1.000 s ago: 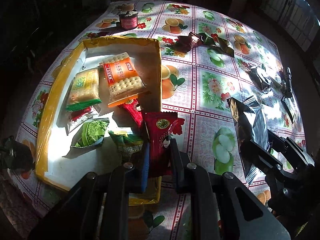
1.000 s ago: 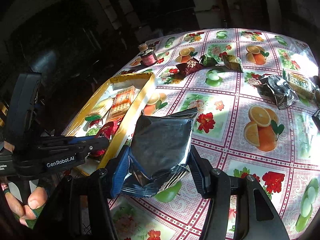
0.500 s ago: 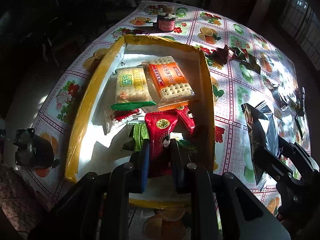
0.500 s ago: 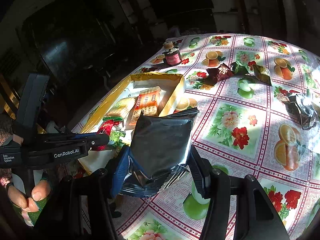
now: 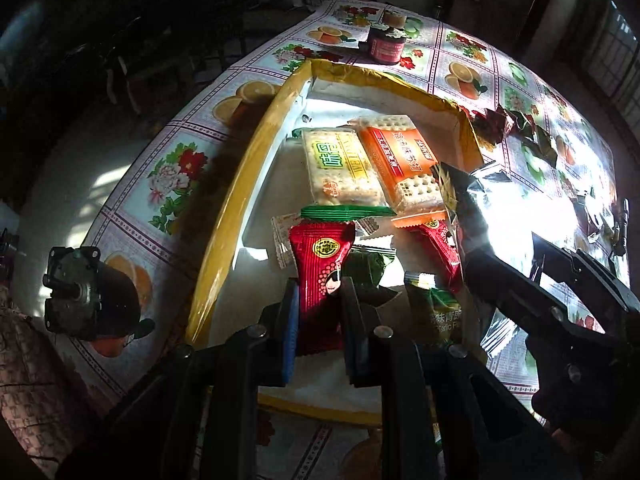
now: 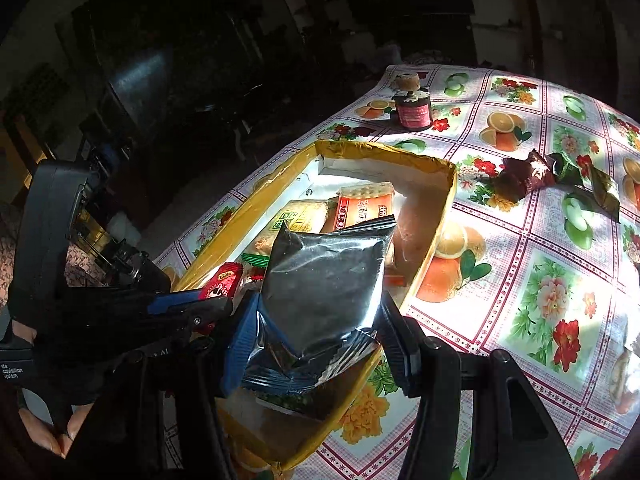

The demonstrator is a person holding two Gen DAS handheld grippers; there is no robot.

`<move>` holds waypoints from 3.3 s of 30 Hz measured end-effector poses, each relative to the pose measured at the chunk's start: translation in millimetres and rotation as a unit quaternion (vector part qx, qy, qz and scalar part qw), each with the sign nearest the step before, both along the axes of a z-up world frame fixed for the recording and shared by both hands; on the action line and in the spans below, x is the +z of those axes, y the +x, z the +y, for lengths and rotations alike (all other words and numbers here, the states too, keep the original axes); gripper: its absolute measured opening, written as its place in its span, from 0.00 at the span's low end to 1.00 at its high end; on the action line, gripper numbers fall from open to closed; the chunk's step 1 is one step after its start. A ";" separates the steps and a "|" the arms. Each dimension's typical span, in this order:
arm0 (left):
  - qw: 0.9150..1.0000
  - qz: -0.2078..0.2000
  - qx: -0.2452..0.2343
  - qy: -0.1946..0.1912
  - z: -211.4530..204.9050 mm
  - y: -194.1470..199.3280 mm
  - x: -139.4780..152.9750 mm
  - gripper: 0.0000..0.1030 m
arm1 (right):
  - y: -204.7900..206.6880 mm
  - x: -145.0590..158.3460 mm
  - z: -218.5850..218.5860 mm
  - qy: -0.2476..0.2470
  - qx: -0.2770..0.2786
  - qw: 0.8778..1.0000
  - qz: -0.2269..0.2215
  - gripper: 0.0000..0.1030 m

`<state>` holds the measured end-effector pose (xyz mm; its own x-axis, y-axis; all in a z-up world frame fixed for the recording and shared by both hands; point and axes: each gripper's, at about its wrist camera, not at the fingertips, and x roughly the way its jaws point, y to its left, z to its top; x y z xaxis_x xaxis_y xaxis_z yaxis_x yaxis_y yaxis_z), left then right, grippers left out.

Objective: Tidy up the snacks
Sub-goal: 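Carry the red snack and silver bag into the tray and open both tools, then withdraw both tools from the tray toward the remaining snacks, then grasp a brown snack packet with the left tool while the right tool grasps a silver foil bag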

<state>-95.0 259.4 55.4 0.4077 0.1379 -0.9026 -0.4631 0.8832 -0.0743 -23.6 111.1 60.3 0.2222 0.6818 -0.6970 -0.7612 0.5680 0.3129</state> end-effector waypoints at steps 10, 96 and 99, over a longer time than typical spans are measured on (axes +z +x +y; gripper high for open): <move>1.000 0.022 0.004 -0.007 8.4 3.8 -18.4 0.20 | 1.5 -22.5 24.3 -0.039 0.021 0.999 0.006 0.56; 0.952 0.079 -0.251 0.154 -150.6 317.7 -30.8 0.75 | 202.7 -35.7 -242.7 -0.099 -0.254 0.962 -0.016 0.71; 0.954 0.071 -0.254 0.145 -149.7 319.7 -32.2 0.75 | 201.1 -30.8 -236.7 -0.105 -0.209 0.971 -0.050 0.72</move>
<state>224.7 109.7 23.2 0.3639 0.2069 -0.9082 0.0428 0.9703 0.2382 177.5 -125.6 29.5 0.5217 0.3634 -0.7719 -0.4716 0.8768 0.0941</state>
